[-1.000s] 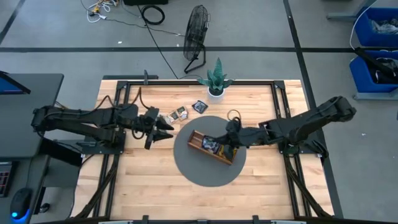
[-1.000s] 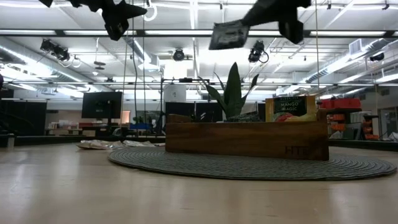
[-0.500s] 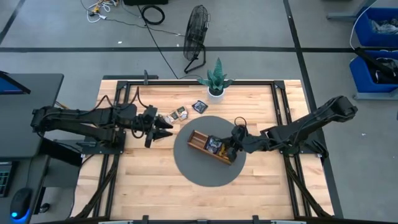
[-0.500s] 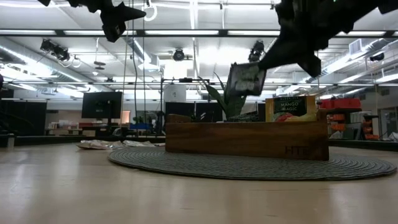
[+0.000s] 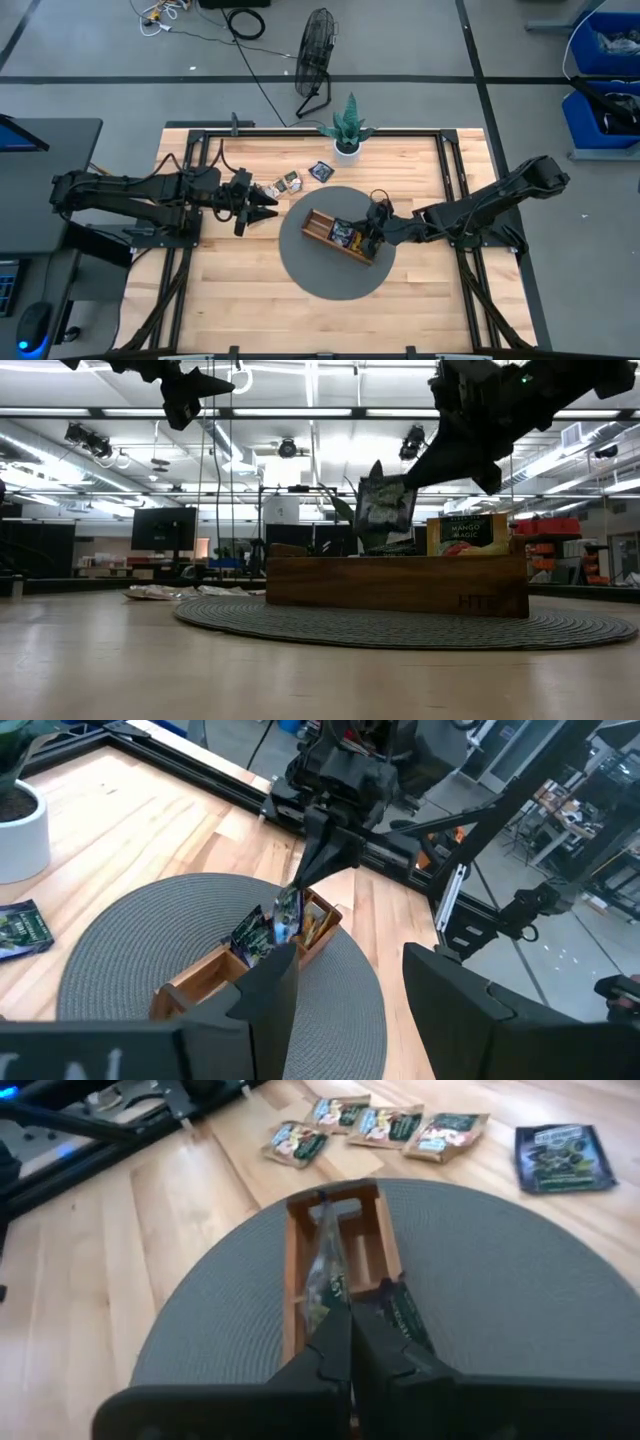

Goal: Pick & Place Tea
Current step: Put the violet tea bag into the middle section of the wooden organizer

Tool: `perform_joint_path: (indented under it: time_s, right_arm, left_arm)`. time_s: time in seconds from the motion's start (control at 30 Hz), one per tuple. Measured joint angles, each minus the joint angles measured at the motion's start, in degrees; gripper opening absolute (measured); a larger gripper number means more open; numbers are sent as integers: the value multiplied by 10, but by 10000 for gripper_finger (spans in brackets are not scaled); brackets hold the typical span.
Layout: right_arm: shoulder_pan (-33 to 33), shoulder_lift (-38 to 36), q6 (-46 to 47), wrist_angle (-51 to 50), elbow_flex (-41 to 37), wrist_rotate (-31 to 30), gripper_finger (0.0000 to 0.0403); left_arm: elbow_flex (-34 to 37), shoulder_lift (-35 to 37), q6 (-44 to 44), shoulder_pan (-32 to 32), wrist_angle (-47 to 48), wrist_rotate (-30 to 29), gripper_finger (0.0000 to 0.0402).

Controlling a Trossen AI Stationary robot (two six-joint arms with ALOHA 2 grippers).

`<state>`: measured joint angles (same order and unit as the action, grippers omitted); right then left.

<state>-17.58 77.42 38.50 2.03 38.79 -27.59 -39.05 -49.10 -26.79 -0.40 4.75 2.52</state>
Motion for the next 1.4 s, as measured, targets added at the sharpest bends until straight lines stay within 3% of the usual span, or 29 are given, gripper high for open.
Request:
perform_joint_path:
  time_s: [0.33,0.93,1.17,1.4]
  right_arm:
    - [0,58,5,18,0,6,0]
    - [2,64,1,-5,0,16,3]
    - [2,64,1,-17,0,21,41]
    - [2,63,8,-15,0,32,115]
  left_arm:
    - [0,0,0,4,6,-9,186]
    - [0,0,3,26,16,-9,186]
    - [0,0,4,26,16,-9,186]
    - [0,0,4,26,16,-9,186]
